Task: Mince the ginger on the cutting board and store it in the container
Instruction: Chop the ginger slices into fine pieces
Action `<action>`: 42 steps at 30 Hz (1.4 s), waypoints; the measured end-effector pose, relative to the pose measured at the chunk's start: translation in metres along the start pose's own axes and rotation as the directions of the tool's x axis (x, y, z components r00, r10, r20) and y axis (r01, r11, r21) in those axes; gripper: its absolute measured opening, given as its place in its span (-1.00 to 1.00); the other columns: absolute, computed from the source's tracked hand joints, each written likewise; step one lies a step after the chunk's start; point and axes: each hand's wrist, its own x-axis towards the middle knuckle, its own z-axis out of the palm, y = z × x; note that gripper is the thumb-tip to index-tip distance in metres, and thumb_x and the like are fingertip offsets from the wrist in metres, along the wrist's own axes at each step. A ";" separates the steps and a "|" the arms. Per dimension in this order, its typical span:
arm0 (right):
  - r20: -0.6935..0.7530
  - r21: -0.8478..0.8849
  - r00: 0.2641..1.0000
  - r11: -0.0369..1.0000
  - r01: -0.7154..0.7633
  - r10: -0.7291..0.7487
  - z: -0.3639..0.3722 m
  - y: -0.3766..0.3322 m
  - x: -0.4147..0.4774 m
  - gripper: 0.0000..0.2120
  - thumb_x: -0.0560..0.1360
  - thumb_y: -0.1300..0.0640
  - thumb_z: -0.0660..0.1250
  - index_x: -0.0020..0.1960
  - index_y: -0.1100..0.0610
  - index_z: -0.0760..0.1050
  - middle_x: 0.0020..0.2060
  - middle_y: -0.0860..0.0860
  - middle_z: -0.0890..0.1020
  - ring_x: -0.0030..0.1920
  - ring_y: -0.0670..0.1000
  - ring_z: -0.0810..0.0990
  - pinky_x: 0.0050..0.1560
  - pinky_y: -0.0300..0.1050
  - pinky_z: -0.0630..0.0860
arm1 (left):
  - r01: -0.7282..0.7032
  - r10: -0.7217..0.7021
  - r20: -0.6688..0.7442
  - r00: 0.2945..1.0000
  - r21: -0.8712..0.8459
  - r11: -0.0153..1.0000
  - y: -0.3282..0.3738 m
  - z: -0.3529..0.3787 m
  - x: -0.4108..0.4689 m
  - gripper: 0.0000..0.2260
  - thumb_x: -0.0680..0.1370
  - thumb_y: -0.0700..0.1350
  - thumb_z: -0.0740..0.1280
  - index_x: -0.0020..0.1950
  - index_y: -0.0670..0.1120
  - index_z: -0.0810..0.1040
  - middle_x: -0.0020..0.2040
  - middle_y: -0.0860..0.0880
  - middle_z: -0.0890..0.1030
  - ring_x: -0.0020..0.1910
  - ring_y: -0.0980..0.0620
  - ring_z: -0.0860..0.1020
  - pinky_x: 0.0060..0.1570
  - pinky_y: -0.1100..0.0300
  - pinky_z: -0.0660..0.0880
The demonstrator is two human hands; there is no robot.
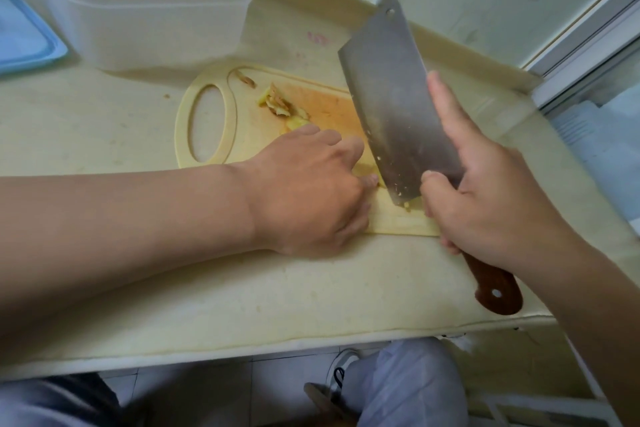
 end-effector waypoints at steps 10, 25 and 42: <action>0.208 -0.029 0.978 1.000 -0.006 0.012 -0.010 -0.010 0.035 -0.07 0.51 0.29 0.19 0.59 -0.46 -0.08 -0.44 0.07 0.63 -0.58 0.07 0.59 -0.51 0.00 0.61 | -0.012 0.012 -0.010 1.000 -0.021 1.000 0.000 0.002 0.000 -0.41 0.59 0.09 -0.12 0.17 -0.11 0.66 -0.19 -0.14 0.48 -0.32 -0.18 0.47 -0.23 0.06 0.36; -0.013 0.193 0.997 0.979 -0.067 0.071 0.004 0.003 -0.003 -0.07 0.54 0.29 0.19 0.49 -0.62 -0.09 -0.35 0.25 0.63 -0.49 0.22 0.59 -0.48 -0.10 0.60 | -0.022 0.022 -0.027 0.999 -0.005 1.000 -0.001 0.004 -0.001 -0.42 0.58 0.13 -0.12 0.25 -0.05 0.61 -0.14 -0.11 0.48 -0.26 -0.18 0.49 -0.20 0.06 0.36; 0.204 -0.043 0.978 0.998 -0.040 0.048 -0.007 -0.020 0.041 -0.09 0.50 0.28 0.18 0.63 -0.38 -0.09 -0.35 0.09 0.65 -0.56 0.10 0.62 -0.54 0.01 0.61 | -0.069 0.067 -0.082 0.994 -0.021 0.997 -0.002 0.007 0.000 -0.41 0.60 0.11 -0.12 0.18 -0.11 0.65 -0.18 -0.14 0.47 -0.30 -0.18 0.46 -0.22 0.04 0.39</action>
